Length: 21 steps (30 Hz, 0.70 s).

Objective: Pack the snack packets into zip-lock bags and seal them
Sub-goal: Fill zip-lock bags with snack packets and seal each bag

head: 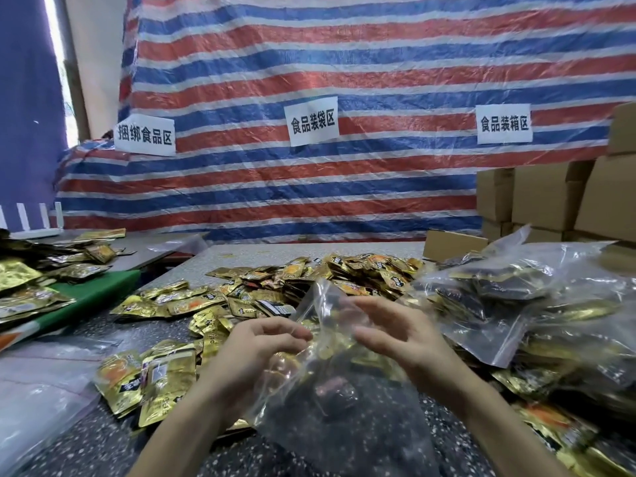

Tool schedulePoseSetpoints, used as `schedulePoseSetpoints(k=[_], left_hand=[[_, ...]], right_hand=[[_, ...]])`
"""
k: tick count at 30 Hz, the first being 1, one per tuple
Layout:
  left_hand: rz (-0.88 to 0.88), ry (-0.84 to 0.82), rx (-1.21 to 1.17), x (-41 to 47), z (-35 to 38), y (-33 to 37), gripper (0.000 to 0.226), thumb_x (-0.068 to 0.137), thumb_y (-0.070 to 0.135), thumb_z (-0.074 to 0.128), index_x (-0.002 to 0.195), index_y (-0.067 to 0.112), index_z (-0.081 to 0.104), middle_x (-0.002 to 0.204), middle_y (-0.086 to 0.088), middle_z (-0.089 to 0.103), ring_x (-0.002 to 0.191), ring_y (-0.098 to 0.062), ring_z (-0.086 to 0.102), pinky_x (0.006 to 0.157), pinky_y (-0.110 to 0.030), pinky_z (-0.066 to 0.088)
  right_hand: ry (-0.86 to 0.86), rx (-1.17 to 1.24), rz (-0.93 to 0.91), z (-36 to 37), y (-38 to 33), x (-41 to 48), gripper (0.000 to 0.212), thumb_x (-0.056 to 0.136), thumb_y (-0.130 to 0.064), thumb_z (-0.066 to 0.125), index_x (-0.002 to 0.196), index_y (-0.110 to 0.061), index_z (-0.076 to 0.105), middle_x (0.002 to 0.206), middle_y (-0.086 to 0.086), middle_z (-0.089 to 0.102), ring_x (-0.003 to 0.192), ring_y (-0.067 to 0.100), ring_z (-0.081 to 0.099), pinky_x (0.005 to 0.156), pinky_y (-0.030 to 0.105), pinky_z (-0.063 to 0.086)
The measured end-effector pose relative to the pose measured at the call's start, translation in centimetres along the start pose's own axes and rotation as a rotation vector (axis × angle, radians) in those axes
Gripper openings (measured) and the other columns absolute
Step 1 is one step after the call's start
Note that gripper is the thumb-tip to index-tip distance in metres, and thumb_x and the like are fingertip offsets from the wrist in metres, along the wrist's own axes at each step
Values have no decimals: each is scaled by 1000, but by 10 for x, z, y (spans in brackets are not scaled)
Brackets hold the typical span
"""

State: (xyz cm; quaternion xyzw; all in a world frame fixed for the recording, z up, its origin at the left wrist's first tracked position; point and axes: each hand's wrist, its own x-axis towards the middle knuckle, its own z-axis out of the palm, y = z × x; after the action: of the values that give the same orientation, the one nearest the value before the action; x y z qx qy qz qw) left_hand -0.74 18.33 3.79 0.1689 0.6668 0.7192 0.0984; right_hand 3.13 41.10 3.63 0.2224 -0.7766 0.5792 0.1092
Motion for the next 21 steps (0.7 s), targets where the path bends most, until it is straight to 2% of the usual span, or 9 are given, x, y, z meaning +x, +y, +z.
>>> schedulePoseSetpoints(k=[2,3,6,9,11,13,15,18,21], left_hand=[[21,23,39,-1,2,4,19,63,7,76,81,8,77,90,-15,74,64,-26,66,53,-31,54],[61,64,31,-2,3,6,20,64,10,77,84,12,76,93,-13,75,70,-29,69,57,-33,57],[286,140,154,-8,1,15,19,79,43,73,90,27,75,102,2,75,90,-20,73,75,-39,58],[412,18,567,-17,1,23,37,75,67,67,91,34,76,108,23,68,100,-1,66,80,-28,56],[458,-39,711,-18,3,25,30,75,55,68,83,28,76,109,27,64,104,1,62,85,-27,57],[475,-46,601,-18,7,29,24,79,40,65,81,18,75,109,24,65,103,-3,64,89,-31,57],[521,-16,497,-14,8,33,25,82,35,61,81,15,74,108,20,65,101,-7,64,85,-32,58],[585,-51,529,-9,7,37,19,85,40,56,84,27,70,96,15,67,93,-7,65,74,-32,60],[614,-92,669,0,4,36,14,89,44,50,91,37,62,76,11,69,77,-5,68,74,-27,56]], right_hand=[[96,18,-30,4,2,2,10,87,-17,76,97,-13,76,95,7,76,85,20,73,76,31,60],[151,37,-38,5,2,2,3,88,-10,73,89,-10,76,86,10,75,74,20,71,69,29,59],[276,138,-5,3,4,4,6,86,-7,71,81,-7,75,75,9,72,64,15,66,61,23,55],[303,192,28,4,3,5,3,84,-6,74,82,-4,74,76,8,74,67,15,68,62,23,56],[303,187,28,4,2,5,4,80,-6,77,78,-6,73,79,10,75,69,14,69,63,22,55],[282,143,30,2,1,4,9,75,-10,81,73,-12,72,76,7,75,66,13,68,62,20,54],[226,83,47,2,-1,3,15,69,-21,85,68,-17,71,71,5,72,64,13,65,62,22,53],[136,56,58,3,-1,2,19,67,-31,86,63,-23,69,64,-2,67,59,8,60,56,18,49],[111,72,41,1,-3,0,23,77,-37,80,73,-17,70,69,-4,68,63,6,61,59,15,48]])
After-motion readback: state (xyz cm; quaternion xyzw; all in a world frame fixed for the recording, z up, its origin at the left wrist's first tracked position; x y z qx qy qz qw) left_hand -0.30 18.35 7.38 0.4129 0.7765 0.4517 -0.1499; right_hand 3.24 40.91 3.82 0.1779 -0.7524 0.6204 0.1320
